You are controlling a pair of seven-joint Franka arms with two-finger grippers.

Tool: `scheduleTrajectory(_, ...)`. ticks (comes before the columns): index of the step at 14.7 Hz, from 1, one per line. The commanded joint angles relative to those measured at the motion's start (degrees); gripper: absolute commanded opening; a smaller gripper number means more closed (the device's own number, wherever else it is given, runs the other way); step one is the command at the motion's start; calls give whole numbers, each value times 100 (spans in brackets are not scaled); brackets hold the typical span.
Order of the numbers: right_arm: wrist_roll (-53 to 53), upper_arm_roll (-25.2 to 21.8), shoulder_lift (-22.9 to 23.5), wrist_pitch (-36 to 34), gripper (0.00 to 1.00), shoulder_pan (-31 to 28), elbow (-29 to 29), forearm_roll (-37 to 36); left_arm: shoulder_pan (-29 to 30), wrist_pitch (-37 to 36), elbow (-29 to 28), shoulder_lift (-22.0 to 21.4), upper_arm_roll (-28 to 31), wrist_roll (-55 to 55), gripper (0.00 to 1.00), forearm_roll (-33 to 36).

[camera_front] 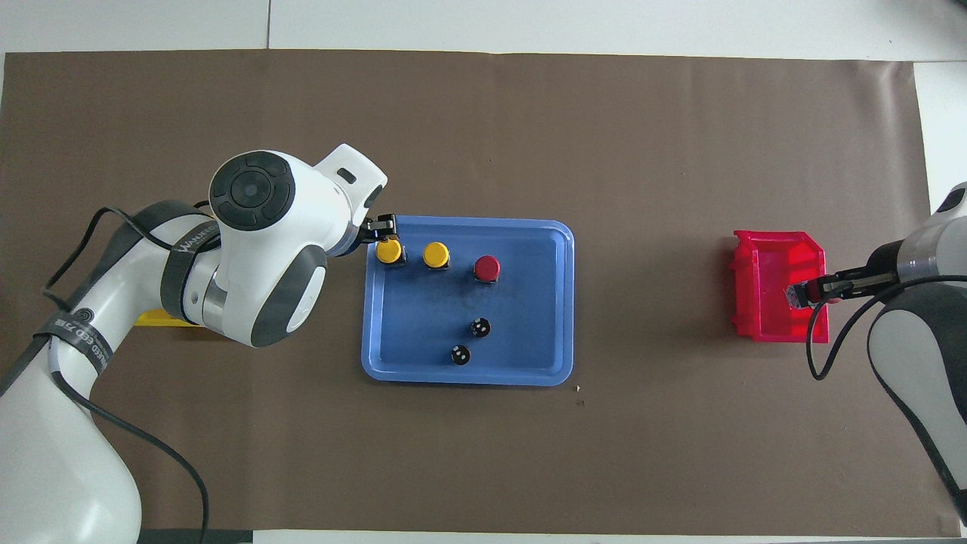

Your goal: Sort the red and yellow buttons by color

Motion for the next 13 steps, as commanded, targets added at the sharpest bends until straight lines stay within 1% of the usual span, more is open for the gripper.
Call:
scheduleTrajectory(1, -315, 70, -205, 544, 19, -220, -534, -55, -223, 64, 5, 20, 78, -52, 73, -70)
scheduleTrajectory(3, -255, 70, -135, 783, 19, -220, -728, -55, -276, 90, 40, 186, 78, -61, 73, -88)
scheduleTrajectory(6, -289, 70, -47, 1055, 19, -202, -904, -81, -381, 161, 22, 248, 87, -70, 73, -97)
scheduleTrajectory(8, -272, 70, -21, 1179, 19, -211, -1010, -283, -390, 187, 40, 310, 87, -166, 72, -97)
scheduleTrajectory(9, -263, 70, 6, 1284, 19, -211, -1054, -284, -408, 231, 40, 345, 87, -210, 66, -97)
scheduleTrajectory(11, -254, 70, -3, 1442, 19, -193, -1186, -292, -408, 240, 40, 371, 87, -211, 59, -97)
scheduleTrajectory(12, -245, 70, 32, 1513, 19, -211, -1221, -292, -408, 240, 40, 380, 87, -219, 51, -97)
scheduleTrajectory(13, -245, 70, 41, 1531, 19, -211, -1248, -292, -408, 240, 40, 371, 87, -219, 35, -97)
